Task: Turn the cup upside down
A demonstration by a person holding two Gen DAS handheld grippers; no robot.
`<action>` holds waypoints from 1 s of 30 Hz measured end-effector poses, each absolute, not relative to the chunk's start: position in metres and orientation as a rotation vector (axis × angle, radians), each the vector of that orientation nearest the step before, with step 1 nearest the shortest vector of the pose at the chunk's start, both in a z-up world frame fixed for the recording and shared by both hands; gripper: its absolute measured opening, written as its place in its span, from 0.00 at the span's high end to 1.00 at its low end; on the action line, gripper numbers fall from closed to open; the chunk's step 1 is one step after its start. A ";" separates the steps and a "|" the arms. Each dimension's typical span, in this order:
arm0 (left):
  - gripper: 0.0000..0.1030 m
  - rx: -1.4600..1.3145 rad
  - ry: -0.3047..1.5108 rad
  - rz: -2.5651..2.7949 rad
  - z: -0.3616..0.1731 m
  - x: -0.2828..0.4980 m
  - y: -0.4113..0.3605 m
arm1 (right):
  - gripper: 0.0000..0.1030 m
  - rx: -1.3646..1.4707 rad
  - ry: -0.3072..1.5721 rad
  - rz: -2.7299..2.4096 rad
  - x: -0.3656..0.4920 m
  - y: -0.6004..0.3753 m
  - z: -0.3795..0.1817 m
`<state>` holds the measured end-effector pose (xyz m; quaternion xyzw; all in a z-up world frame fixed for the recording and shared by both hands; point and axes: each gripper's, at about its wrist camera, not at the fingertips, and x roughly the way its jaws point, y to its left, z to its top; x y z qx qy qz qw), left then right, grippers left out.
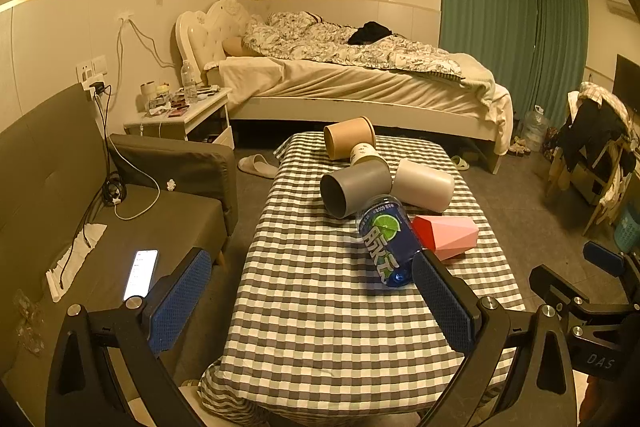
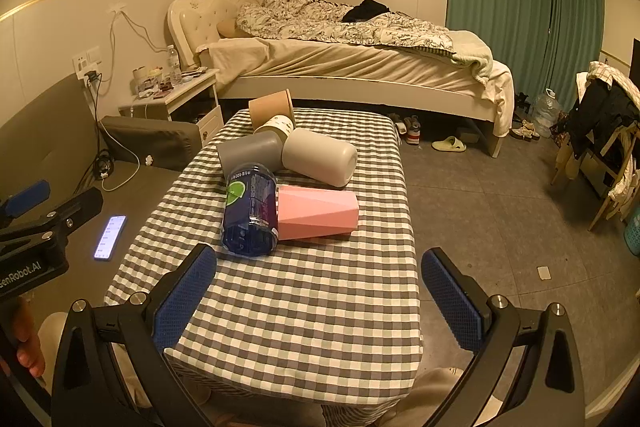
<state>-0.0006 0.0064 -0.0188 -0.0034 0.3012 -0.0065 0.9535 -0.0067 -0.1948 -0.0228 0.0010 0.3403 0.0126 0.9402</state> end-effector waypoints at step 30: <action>0.00 -0.006 0.617 -0.012 -0.024 -0.002 0.006 | 0.00 0.006 0.695 0.030 -0.009 -0.195 -0.023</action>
